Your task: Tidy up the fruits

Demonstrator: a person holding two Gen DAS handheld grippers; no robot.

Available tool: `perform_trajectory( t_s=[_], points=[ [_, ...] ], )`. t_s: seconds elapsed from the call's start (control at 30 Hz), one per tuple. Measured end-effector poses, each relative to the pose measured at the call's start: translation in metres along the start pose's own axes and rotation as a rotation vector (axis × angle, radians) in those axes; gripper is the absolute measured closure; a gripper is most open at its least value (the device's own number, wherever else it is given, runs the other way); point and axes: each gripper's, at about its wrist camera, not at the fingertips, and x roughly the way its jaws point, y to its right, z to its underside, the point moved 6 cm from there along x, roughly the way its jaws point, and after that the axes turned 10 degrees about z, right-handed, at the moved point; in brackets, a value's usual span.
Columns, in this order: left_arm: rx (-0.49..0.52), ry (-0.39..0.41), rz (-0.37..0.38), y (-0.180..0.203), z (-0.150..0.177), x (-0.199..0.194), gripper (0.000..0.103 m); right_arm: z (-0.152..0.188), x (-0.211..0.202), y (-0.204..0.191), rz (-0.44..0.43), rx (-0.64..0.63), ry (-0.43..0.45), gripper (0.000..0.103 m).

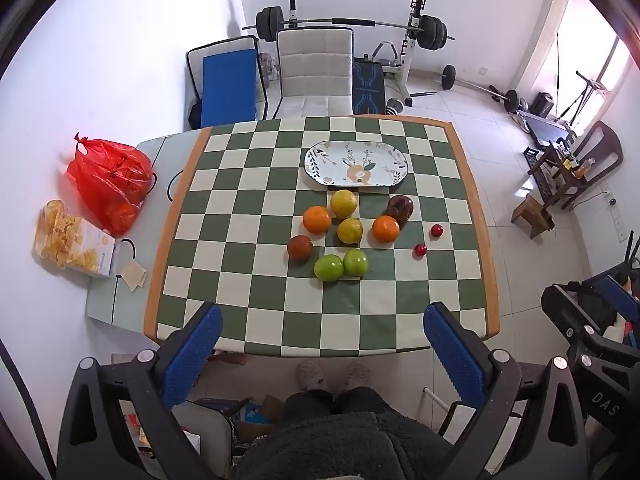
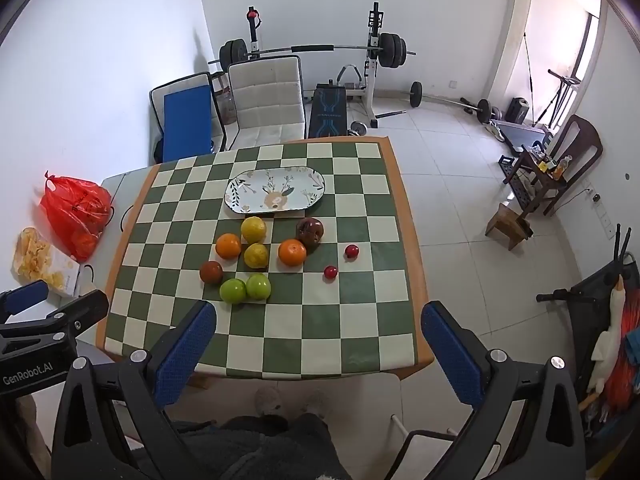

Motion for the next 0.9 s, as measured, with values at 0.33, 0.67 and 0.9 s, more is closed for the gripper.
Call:
perform_trajectory(
  t_s=[0.33, 0.67, 0.9],
  points=[
    [0.002, 0.002, 0.000, 0.0000, -0.0002, -0.0001, 0.000, 0.0009, -0.0009, 0.0004, -0.001, 0.001, -0.004, 0.000],
    [0.006, 0.003, -0.002, -0.0001, -0.0033, -0.0025, 0.000, 0.0007, -0.0009, -0.0001, 0.000, -0.002, -0.003, 0.000],
    [0.007, 0.008, -0.005, -0.0026, -0.0025, -0.0021, 0.000, -0.0001, -0.0010, 0.0005, -0.001, 0.000, -0.003, 0.000]
  ],
)
